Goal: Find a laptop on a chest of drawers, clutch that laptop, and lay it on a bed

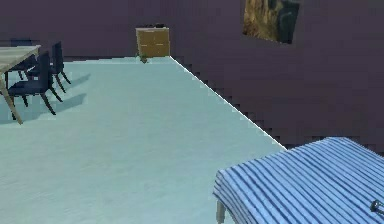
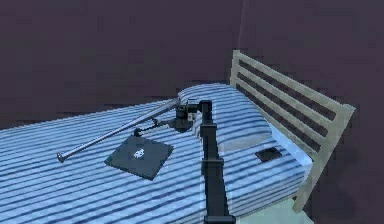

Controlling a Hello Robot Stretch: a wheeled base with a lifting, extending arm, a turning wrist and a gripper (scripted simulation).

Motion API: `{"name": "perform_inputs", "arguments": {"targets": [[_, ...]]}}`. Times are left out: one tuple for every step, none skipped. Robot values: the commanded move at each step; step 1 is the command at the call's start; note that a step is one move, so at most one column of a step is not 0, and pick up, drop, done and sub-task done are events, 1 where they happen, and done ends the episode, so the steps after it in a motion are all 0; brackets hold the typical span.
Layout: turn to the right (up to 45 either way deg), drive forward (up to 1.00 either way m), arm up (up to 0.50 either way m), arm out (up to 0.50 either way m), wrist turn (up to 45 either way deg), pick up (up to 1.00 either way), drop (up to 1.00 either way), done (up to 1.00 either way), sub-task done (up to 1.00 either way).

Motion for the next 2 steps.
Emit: {"name": "perform_inputs", "arguments": {"targets": [[0.0, 0.00, 0.10, 0.00, 0.0, 0.00, 0.00, 0.00, 0.00], [0.0, 0.00, 0.00, -0.08, 0.0, 0.00, 0.00, 0.00, 0.00]]}}
